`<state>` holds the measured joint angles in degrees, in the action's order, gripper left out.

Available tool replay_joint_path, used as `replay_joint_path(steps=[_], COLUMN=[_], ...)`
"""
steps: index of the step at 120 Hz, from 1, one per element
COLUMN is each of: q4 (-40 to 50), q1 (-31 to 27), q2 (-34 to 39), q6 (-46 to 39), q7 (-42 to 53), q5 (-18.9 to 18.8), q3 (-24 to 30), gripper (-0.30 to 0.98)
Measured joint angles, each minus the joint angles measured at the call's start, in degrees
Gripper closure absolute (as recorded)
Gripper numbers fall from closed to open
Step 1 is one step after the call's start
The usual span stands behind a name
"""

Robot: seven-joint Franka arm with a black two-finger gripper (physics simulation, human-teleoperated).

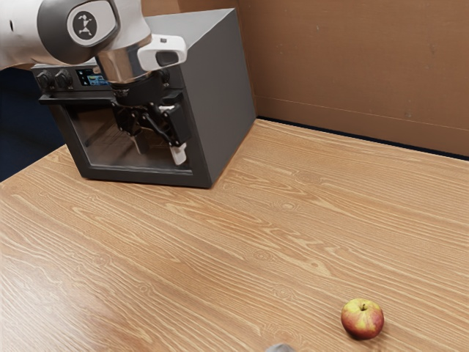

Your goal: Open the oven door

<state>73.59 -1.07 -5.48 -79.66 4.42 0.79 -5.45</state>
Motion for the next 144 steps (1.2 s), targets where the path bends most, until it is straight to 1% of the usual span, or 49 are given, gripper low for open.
replay_joint_path(steps=[18, 29, 33, 37, 40, 43, 47, 53, 57, 61, 68, 73, 81, 87, 93, 106, 113, 121, 129, 135, 144], q4=[-0.07, -0.44, -1.86, -3.63, -4.24, -4.61, -4.80, -3.36, 0.62, 7.97, 16.87, 20.39, 22.57, 24.31, 25.97, 28.20, 28.78, 29.09, 28.73, 28.17, 27.61], q1=[-0.31, -0.61, -0.46, 0.20, 0.86, 1.09, 0.93, 0.17, -0.06, -0.17, -0.25, -0.22, -0.25, 0.05, 0.21, 0.27, 0.27, 0.34, 1.40, 4.27, 9.52], q2=[-0.55, -0.37, 0.81, 5.49, 9.74, 12.29, 13.81, 15.17, 17.56, 22.14, 26.43, 27.27, 27.01, 26.94, 26.92, 27.30, 27.33, 27.07, 26.46, 26.09, 25.94], q6=[0.16, 0.27, 0.45, 0.61, 0.68, 1.10, 2.16, 2.82, 1.87, -0.89, -6.84, -11.05, -15.76, -19.20, -23.04, -30.06, -32.83, -35.42, -37.32, -38.39, -39.62], q7=[0.45, 0.67, 0.73, 1.11, 2.44, 4.57, 7.49, 11.84, 14.97, 18.35, 25.00, 29.94, 37.27, 42.48, 47.30, 56.68, 61.29, 66.35, 71.45, 74.96, 79.72], q5=[1.77, 2.20, 2.20, 2.09, 1.08, -0.46, -2.62, -5.95, -8.27, -10.34, -12.79, -13.89, -15.56, -18.29, -20.17, -22.19, -22.51, -21.88, -18.41, -16.50, -13.64], q3=[-1.55, -1.66, -1.59, -1.65, -1.58, -1.43, -1.87, -4.09, -5.03, -6.38, -8.04, -8.57, -8.91, -8.19, -8.37, -10.52, -11.77, -12.85, -16.44, -19.47, -25.80], gripper=[0.00, 0.00, 0.00, 0.00, 0.00, 0.00, 0.00, 0.00, 0.00, 0.00, 0.00, 0.00, 0.00, 0.00, 0.00, 0.00, 0.00, 0.00, 0.00, 0.00, 0.00])
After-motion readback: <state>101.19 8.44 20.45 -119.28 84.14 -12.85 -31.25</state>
